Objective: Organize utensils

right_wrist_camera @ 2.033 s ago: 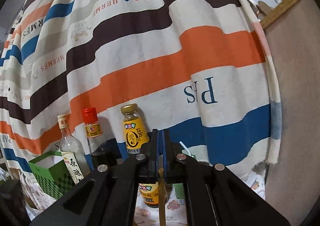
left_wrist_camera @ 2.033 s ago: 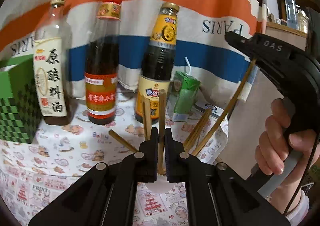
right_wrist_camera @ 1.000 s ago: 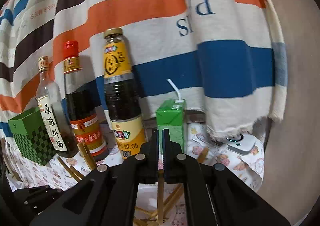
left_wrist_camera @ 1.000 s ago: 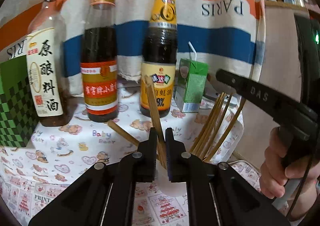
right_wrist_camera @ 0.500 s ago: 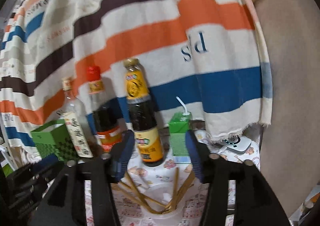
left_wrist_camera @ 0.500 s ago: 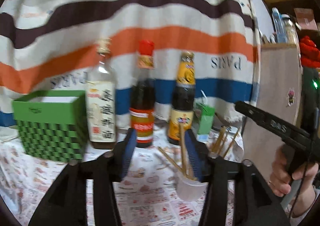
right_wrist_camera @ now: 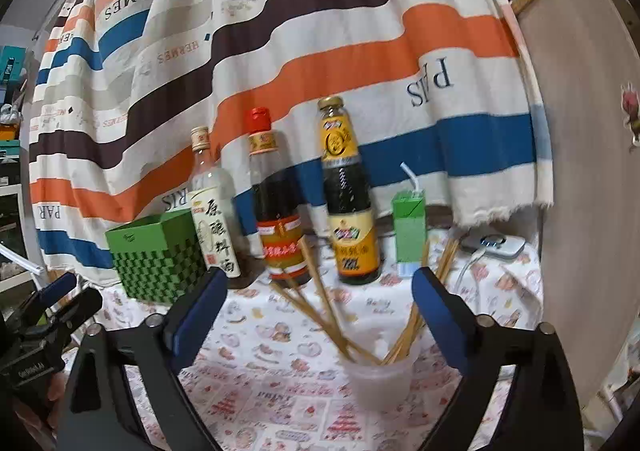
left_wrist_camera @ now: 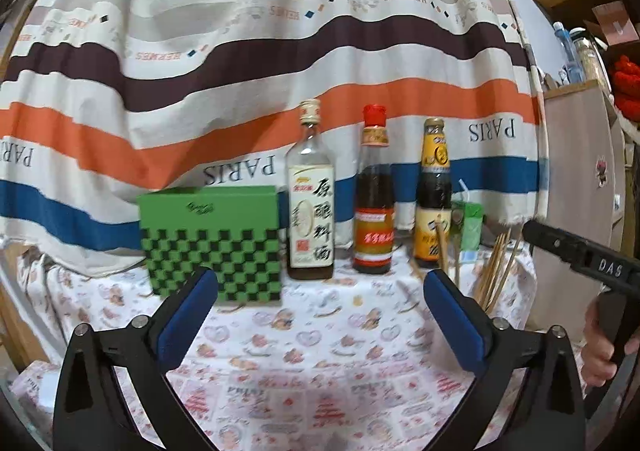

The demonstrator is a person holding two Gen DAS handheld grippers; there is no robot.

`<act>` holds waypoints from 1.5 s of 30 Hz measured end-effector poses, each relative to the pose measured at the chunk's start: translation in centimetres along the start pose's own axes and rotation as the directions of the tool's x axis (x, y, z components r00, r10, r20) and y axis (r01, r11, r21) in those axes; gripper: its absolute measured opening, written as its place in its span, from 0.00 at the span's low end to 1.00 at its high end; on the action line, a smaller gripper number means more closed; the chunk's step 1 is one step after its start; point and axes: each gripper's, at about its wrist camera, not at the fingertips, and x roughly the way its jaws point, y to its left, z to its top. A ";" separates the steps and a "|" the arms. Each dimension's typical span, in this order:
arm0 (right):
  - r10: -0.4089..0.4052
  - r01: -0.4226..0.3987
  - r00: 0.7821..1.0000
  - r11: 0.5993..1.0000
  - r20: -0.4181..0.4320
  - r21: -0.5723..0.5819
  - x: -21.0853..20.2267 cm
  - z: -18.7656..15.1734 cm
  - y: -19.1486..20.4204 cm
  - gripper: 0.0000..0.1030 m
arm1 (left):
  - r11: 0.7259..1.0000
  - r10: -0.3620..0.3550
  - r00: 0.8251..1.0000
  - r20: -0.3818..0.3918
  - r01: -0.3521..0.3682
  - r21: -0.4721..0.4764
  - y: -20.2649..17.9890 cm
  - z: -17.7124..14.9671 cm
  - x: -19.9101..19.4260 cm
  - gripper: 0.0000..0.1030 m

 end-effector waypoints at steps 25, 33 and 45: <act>-0.048 0.029 0.991 0.988 -0.122 -0.155 3.9 -9.3 1.7 1.00 | 0.992 0.109 0.985 -0.134 -0.116 -0.044 3.2 -7.9 2.0 0.99; -0.072 0.045 0.988 0.981 -0.135 -0.191 4.3 -10.2 2.3 1.00 | 0.995 0.086 0.973 -0.216 -0.094 -0.027 3.4 -8.7 4.0 1.00; -0.129 0.097 0.978 0.977 -0.165 -0.188 5.0 -10.5 2.0 1.00 | 0.994 0.104 0.963 -0.250 -0.109 -0.007 2.9 -9.2 4.6 1.00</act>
